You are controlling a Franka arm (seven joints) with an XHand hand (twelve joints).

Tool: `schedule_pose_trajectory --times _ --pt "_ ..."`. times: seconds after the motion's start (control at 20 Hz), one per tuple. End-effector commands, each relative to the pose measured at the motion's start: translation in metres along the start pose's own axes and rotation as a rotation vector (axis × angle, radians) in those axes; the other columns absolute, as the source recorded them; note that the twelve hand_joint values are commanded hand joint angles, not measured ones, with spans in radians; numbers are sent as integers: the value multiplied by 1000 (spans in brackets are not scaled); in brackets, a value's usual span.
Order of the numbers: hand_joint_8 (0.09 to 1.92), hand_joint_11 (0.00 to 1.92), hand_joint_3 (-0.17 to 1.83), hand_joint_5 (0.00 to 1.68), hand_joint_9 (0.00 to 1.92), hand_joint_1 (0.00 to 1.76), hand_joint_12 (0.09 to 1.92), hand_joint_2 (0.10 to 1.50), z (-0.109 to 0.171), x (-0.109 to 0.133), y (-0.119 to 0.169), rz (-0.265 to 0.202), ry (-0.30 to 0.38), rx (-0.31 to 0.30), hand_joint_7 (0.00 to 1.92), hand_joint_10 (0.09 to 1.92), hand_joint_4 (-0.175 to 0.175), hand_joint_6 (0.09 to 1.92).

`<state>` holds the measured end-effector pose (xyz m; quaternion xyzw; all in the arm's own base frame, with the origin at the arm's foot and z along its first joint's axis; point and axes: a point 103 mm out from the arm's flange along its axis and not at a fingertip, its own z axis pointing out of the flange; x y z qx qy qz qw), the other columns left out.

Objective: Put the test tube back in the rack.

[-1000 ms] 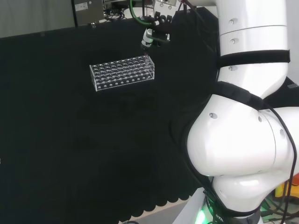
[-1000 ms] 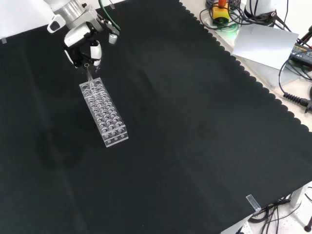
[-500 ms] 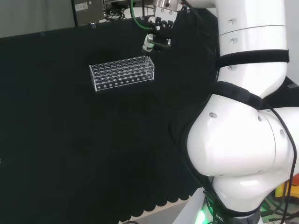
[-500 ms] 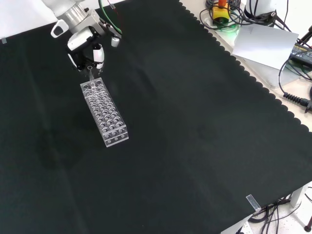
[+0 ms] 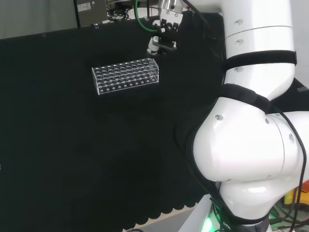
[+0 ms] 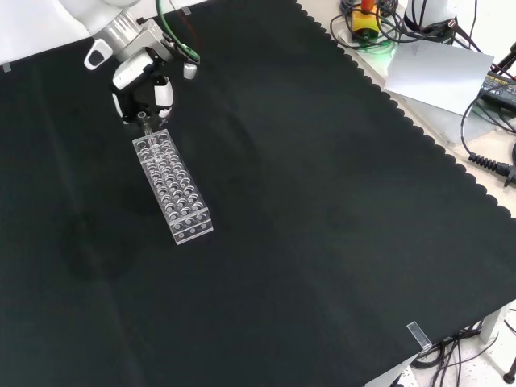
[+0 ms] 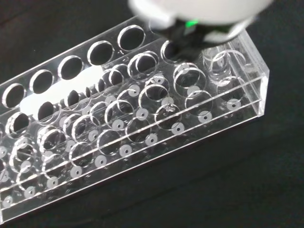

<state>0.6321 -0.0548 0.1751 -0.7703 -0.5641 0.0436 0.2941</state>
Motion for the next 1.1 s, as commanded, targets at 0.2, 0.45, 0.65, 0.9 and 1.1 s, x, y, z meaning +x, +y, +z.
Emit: schedule_pose_trajectory --times 0.2,0.45,0.65,0.9,1.1 --pt "944 615 715 534 695 1147 1418 520 -9 -1 1 -53 47 139 435 897 -88 87" --pt "942 587 706 524 644 1131 1420 520 -27 2 -10 -73 62 111 401 887 -81 87" --pt "942 573 699 515 625 1118 1424 524 -57 10 -24 -91 60 77 390 888 -78 87" --pt "944 565 691 509 617 1115 1427 528 -104 27 -47 -125 44 22 382 891 -75 87" --pt "946 558 687 509 615 1114 1428 530 -134 40 -69 -148 41 -18 380 893 -73 87"
